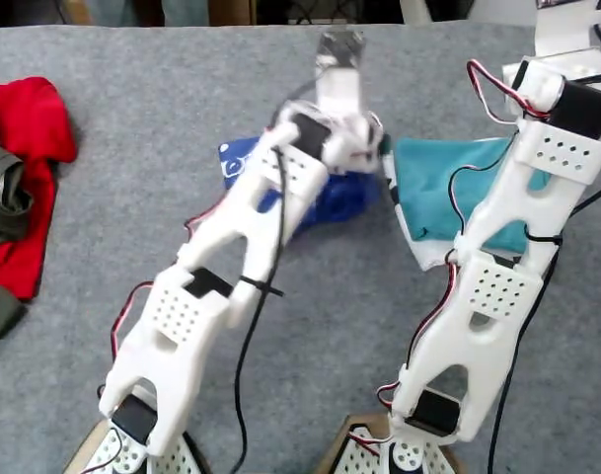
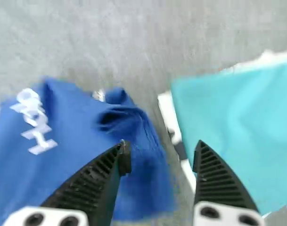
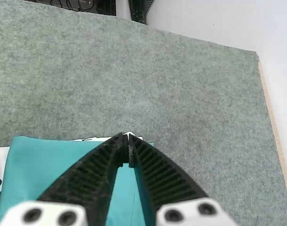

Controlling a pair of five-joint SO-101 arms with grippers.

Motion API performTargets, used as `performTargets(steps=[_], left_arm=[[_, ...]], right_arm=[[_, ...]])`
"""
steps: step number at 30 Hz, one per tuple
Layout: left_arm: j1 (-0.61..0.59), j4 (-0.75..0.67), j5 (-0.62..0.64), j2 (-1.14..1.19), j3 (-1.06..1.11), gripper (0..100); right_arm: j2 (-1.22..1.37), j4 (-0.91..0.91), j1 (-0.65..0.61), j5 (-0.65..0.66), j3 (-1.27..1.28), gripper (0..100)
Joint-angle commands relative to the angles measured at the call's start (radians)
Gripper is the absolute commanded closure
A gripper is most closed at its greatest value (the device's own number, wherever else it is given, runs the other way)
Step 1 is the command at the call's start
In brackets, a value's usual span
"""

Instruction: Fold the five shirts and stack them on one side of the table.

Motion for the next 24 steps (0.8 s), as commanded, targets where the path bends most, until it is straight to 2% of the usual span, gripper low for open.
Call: performTargets(steps=[1,5,10,14,18,21,24], left_arm=[[-0.096,0.077,0.017,-0.028,-0.229,83],[-0.237,0.18,0.009,-0.017,-0.38,98],[-0.349,0.342,-0.063,0.02,-0.363,97],[-0.361,0.439,-0.087,0.089,-0.358,97],[-0.323,0.371,-0.089,0.19,-0.361,97],[-0.309,0.273,-0.087,0.264,-0.361,97],[-0.326,0.209,-0.087,0.339,-0.36,97]], right_arm=[[-0.05,-0.012,-0.005,0.005,-0.03,98.4],[-0.048,0.02,-0.081,0.003,-0.025,98.4],[-0.028,0.072,-0.247,0.003,0.005,98.4],[0.024,0.051,-0.362,0.014,0.093,98.4],[0.051,0.06,-0.428,0.051,0.133,98.4],[0.038,0.153,-0.439,0.043,0.117,98.4],[0.015,0.152,-0.433,-0.035,0.219,98.4]])
